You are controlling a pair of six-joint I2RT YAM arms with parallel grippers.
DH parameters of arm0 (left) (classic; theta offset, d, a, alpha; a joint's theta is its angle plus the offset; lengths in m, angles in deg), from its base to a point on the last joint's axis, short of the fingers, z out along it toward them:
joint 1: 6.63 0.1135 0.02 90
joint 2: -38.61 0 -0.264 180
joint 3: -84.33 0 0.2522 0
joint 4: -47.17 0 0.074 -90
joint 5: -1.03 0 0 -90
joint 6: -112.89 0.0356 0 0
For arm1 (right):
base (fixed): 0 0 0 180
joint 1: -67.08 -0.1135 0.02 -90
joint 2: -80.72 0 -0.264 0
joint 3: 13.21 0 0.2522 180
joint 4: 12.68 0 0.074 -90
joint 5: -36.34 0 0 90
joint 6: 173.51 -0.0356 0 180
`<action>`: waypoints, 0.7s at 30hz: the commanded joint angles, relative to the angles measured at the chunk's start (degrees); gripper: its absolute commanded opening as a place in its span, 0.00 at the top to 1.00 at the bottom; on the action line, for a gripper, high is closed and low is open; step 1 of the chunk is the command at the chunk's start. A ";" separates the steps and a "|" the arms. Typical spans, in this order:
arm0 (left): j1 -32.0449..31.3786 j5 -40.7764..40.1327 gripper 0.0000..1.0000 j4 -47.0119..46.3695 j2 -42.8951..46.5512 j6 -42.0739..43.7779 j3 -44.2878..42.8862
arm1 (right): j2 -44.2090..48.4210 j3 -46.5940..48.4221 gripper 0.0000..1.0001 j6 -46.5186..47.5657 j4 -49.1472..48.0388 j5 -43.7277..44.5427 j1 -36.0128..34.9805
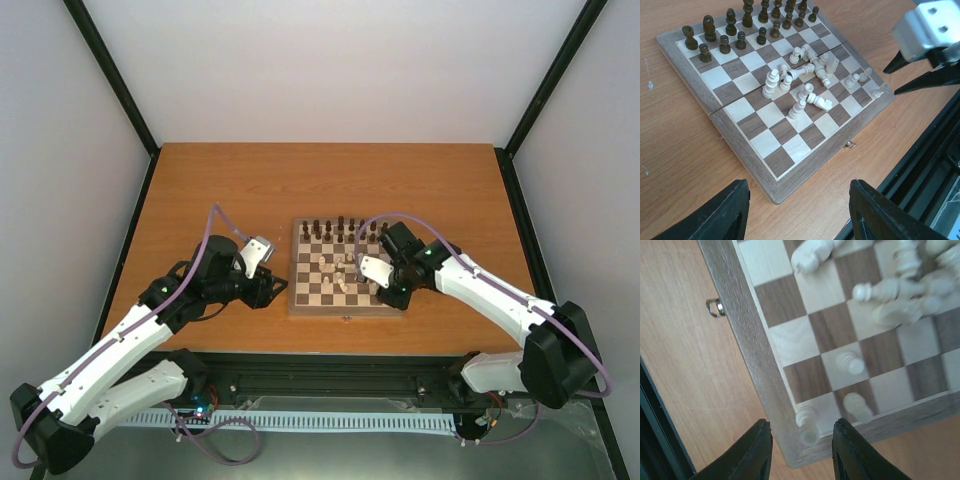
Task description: Set up the chess pieces on the board
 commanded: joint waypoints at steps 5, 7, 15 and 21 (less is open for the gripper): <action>-0.47 0.76 0.43 -0.93 0.56 0.85 -0.24 | 0.46 -5.67 0.65 -5.76 -6.80 1.31 3.01; -0.51 0.81 0.43 -0.89 0.50 0.86 -0.22 | 0.25 -5.68 0.65 -5.79 -7.02 1.80 3.58; -0.52 0.87 0.43 -1.00 0.50 0.85 -0.25 | -2.80 -5.51 0.68 -5.25 -7.50 1.25 3.73; -0.52 1.03 0.43 -1.03 0.44 0.83 -0.23 | -3.08 -5.26 0.70 -4.88 -6.42 0.59 3.78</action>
